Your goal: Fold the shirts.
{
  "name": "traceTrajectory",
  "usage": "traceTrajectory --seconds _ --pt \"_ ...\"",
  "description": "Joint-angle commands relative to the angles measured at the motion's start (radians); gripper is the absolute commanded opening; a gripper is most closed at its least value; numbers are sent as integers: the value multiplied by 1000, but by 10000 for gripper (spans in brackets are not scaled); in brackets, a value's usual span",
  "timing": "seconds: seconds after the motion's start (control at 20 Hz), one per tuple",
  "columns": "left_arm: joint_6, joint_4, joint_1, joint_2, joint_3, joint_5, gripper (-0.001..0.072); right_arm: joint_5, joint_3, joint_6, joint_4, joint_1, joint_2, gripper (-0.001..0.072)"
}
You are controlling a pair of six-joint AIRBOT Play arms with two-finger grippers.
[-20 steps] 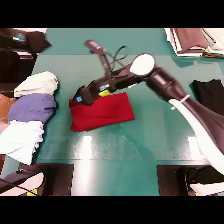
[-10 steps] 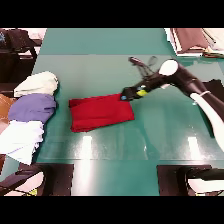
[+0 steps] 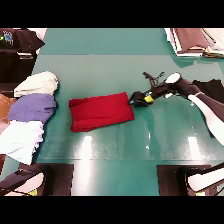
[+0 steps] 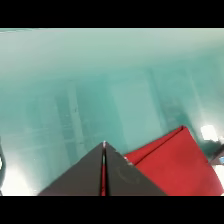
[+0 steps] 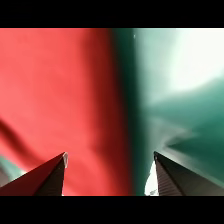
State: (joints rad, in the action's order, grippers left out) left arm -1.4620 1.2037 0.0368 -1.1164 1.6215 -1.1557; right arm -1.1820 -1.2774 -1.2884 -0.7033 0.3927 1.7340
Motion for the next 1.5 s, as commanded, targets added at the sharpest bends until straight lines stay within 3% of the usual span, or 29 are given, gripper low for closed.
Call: traceTrajectory --seconds 0.0,0.2,0.3,0.5,0.8,1.15,1.45 --pt "4 -2 8 0 0 1 26 -26 -93 8 85 83 122 533" --pt "4 -29 8 0 0 -4 25 -25 -201 36 79 161 177 119" --pt "4 -59 12 0 0 -3 24 -29 -242 44 65 150 164 20" --pt "5 -56 106 0 0 -4 25 -22 -271 6 -46 14 38 19" --pt "3 -56 267 0 0 37 26 -24 -270 -72 -241 -409 -201 19" --pt "3 -59 365 0 0 92 26 21 -271 -71 -232 -867 -277 20" --pt "-5 -60 388 0 0 128 25 131 -277 -70 -157 -982 -262 19"
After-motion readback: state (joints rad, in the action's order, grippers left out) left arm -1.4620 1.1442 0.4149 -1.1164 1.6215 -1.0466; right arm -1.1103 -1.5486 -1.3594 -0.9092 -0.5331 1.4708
